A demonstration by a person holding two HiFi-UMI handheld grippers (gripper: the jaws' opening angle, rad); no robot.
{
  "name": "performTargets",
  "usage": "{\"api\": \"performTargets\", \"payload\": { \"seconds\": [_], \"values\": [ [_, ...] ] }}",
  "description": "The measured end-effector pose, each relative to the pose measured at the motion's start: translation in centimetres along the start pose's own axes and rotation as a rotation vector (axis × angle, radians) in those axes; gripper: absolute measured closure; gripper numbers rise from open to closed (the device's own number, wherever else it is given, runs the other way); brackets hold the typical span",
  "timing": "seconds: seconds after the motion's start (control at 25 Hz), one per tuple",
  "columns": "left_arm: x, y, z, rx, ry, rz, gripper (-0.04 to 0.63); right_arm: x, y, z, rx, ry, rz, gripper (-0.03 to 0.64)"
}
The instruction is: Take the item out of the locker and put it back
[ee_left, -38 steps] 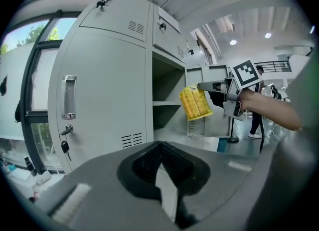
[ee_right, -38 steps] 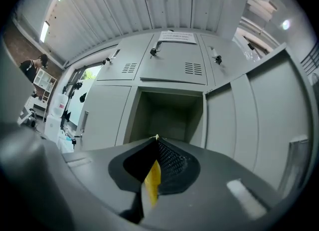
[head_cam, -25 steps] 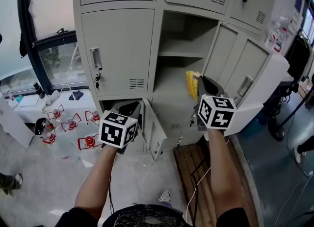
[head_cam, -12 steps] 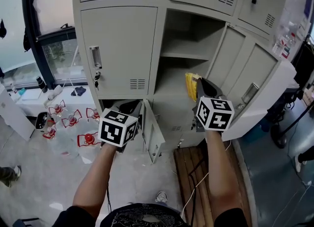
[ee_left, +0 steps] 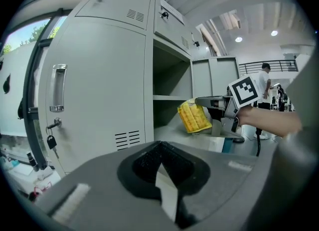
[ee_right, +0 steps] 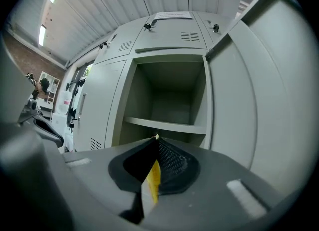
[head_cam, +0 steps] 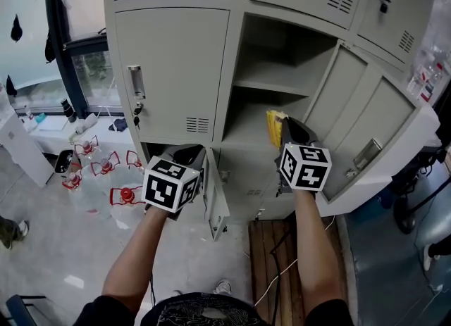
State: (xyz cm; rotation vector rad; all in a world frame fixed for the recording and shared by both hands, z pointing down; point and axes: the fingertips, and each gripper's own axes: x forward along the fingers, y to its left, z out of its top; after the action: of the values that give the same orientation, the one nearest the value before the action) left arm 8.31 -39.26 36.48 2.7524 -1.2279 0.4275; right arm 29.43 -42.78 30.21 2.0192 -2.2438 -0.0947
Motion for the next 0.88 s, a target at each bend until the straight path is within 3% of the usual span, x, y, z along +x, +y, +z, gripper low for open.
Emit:
{"api": "performTargets", "payload": {
  "seconds": [0.88],
  "values": [
    [2.1,1.5,-1.0,-0.065,0.017,0.187,0.595,7.9,0.4,-3.7,-0.14,0.027,0.15,0.589]
  ]
}}
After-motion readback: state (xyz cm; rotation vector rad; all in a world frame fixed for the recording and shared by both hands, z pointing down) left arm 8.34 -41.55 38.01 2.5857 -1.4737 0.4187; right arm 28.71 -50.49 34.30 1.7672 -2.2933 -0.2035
